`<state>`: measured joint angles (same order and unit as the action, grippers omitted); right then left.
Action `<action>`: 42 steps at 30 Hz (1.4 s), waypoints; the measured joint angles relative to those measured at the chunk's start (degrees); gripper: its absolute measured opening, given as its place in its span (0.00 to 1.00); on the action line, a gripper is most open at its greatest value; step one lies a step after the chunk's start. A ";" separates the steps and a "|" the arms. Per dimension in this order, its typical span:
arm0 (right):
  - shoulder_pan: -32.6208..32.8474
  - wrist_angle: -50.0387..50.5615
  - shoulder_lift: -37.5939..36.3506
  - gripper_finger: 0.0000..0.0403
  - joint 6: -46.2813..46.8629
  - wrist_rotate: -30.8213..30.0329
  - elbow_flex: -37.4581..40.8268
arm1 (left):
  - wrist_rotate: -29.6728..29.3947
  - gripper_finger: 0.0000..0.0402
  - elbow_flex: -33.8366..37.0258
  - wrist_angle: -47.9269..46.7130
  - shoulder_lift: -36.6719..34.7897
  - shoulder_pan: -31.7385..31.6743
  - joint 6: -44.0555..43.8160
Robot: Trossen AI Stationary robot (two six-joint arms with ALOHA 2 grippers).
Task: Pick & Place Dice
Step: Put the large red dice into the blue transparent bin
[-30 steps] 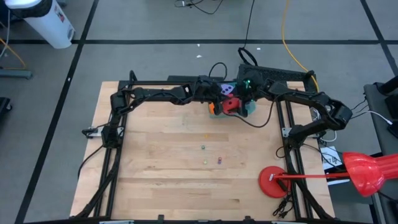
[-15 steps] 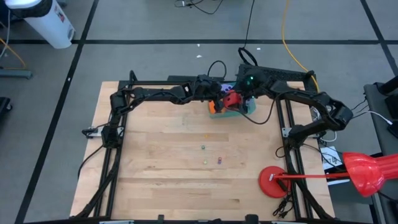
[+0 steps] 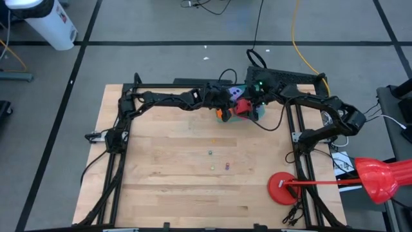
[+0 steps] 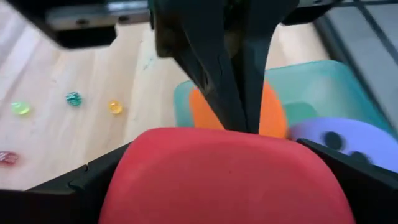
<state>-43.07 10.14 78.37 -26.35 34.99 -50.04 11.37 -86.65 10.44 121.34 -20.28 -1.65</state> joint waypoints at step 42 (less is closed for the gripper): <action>3.09 -12.97 1.07 0.99 -0.09 -5.49 4.81 | -4.80 0.00 -5.97 -10.36 -3.22 4.77 15.11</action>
<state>-39.98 -2.83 79.44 -26.43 29.49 -45.23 6.57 -92.62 0.08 118.13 -15.51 13.45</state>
